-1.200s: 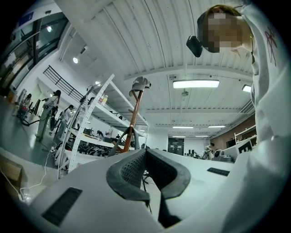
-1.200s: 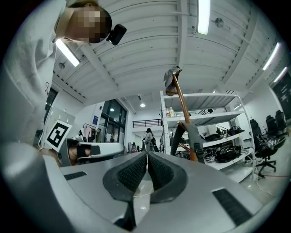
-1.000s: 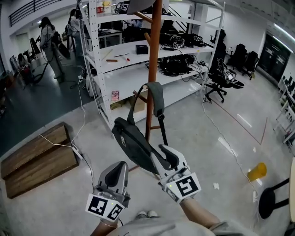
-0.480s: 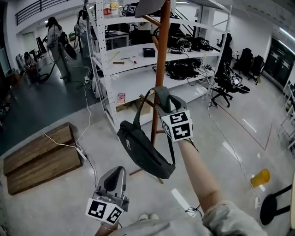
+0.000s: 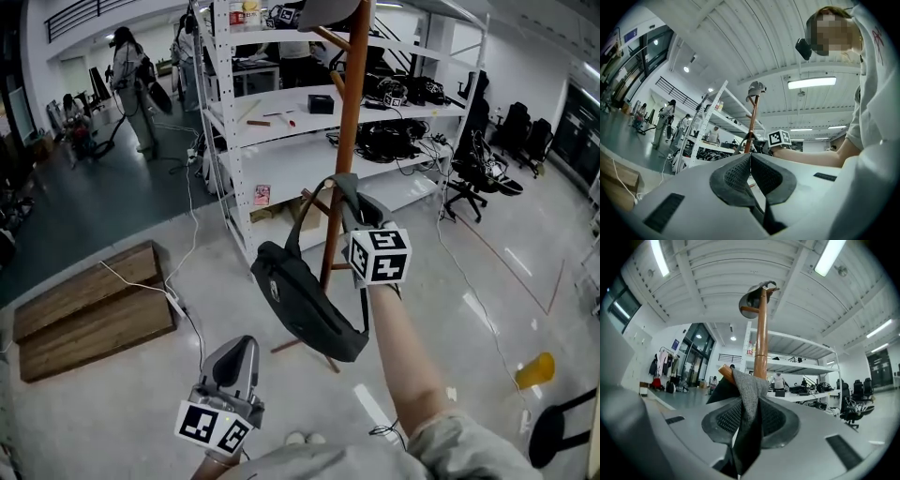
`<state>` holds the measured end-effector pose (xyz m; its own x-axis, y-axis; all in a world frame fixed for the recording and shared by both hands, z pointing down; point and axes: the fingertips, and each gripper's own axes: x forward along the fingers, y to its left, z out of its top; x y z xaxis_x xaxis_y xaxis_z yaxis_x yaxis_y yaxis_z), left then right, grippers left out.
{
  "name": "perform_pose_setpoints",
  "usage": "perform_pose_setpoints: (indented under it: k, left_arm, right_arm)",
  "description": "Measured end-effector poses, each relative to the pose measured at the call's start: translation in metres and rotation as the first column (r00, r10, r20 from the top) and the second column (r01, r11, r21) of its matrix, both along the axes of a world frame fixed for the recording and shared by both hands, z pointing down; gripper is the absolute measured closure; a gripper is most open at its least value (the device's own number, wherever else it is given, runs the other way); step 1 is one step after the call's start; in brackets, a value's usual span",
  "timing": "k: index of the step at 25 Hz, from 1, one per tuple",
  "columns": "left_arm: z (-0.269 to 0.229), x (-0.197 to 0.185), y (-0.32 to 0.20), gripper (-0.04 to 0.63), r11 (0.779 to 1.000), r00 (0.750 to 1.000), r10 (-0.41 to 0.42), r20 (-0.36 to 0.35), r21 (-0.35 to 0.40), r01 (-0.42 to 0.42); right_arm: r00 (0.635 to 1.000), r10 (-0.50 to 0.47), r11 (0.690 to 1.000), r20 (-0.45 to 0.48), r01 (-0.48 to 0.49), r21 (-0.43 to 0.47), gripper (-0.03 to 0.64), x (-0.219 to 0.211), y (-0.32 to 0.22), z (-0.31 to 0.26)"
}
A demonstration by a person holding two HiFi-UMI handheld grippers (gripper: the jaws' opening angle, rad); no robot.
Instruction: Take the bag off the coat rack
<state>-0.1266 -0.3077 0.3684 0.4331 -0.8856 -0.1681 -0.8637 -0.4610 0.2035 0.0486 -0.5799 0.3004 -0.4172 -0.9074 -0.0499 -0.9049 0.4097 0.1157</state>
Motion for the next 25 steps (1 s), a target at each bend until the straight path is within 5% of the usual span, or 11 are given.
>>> perform_pose_setpoints:
  k: [8,25]
  left_arm:
    - [0.000,-0.011,0.007,0.577,0.999,0.999,-0.036,0.019,0.000,0.036]
    - [-0.009,-0.024,0.020,0.577,0.996,0.997,-0.080,0.011,0.032,0.080]
  right_arm:
    - [0.983,-0.045,0.999,0.177,0.044,0.008,0.545,0.001,0.006,-0.019]
    - [0.925,-0.278,0.957,0.258,0.244,0.157,0.548,-0.038,0.076,-0.095]
